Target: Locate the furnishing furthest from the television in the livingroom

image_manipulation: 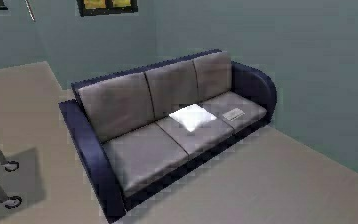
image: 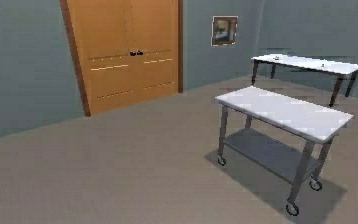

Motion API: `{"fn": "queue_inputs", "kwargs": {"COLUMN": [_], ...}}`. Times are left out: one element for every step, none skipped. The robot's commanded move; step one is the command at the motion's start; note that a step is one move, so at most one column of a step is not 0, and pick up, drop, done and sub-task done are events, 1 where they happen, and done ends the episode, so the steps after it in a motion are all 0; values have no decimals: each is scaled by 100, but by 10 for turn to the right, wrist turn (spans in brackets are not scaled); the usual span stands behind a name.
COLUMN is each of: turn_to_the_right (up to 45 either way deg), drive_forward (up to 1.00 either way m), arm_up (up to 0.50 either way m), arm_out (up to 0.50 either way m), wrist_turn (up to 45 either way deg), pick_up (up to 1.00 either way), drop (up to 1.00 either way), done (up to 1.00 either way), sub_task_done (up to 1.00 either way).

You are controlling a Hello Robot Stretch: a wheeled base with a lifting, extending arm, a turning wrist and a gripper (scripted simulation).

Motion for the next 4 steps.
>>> {"fn": "queue_inputs", "kwargs": {"turn_to_the_right": [-90, 0, 0, 150], "drive_forward": [0, 100, 70, 0], "arm_up": [0, 0, 0, 0], "arm_out": [0, 0, 0, 0], "wrist_turn": [0, 0, 0, 0], "pick_up": [0, 0, 0, 0], "drop": [0, 0, 0, 0], "done": [0, 0, 0, 0], "sub_task_done": [0, 0, 0, 0]}}
